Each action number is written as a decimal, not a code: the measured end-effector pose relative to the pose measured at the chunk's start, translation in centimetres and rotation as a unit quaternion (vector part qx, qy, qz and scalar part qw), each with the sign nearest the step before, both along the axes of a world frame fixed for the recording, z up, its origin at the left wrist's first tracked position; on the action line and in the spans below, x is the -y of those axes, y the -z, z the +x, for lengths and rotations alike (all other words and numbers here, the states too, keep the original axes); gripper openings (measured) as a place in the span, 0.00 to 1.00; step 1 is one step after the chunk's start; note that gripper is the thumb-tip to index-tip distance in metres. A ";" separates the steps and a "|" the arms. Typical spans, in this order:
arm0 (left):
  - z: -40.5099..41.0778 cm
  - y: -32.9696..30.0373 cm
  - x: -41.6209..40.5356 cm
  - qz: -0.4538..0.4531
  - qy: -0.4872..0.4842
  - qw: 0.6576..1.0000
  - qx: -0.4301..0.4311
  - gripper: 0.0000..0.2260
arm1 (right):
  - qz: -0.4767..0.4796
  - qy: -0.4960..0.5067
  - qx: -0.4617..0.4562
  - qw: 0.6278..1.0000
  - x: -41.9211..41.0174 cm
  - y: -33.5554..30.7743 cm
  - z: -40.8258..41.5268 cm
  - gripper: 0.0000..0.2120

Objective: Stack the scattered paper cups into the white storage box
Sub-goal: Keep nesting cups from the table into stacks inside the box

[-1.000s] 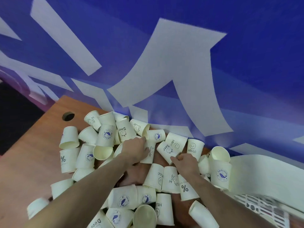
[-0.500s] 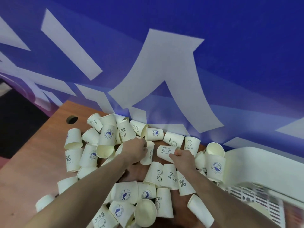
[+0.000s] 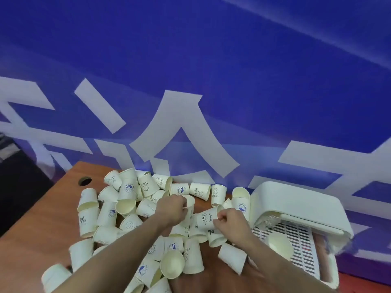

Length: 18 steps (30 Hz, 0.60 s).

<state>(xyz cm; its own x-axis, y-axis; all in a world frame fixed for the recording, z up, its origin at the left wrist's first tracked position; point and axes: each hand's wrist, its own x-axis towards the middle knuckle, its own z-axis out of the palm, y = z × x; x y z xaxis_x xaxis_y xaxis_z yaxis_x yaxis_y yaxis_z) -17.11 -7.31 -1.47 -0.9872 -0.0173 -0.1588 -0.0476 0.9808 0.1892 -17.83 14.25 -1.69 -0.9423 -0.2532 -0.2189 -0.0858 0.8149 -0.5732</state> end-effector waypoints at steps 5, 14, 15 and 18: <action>1.8 -1.5 -3.9 -0.011 0.053 0.998 -0.019 0.11 | 0.011 0.028 -0.020 0.999 -4.2 -1.7 2.4 0.15; 3.6 -3.4 -13.2 0.004 0.162 0.985 -0.054 0.12 | 0.038 0.087 -0.030 0.995 -13.2 -3.6 5.9 0.15; 3.6 -3.7 -14.3 0.003 0.176 0.982 -0.064 0.12 | 0.033 0.094 -0.028 0.995 -14.3 -3.7 6.2 0.16; 3.4 -4.8 -17.3 0.004 0.212 0.973 -0.093 0.12 | -0.005 0.120 -0.037 0.992 -17.1 -4.3 6.9 0.18</action>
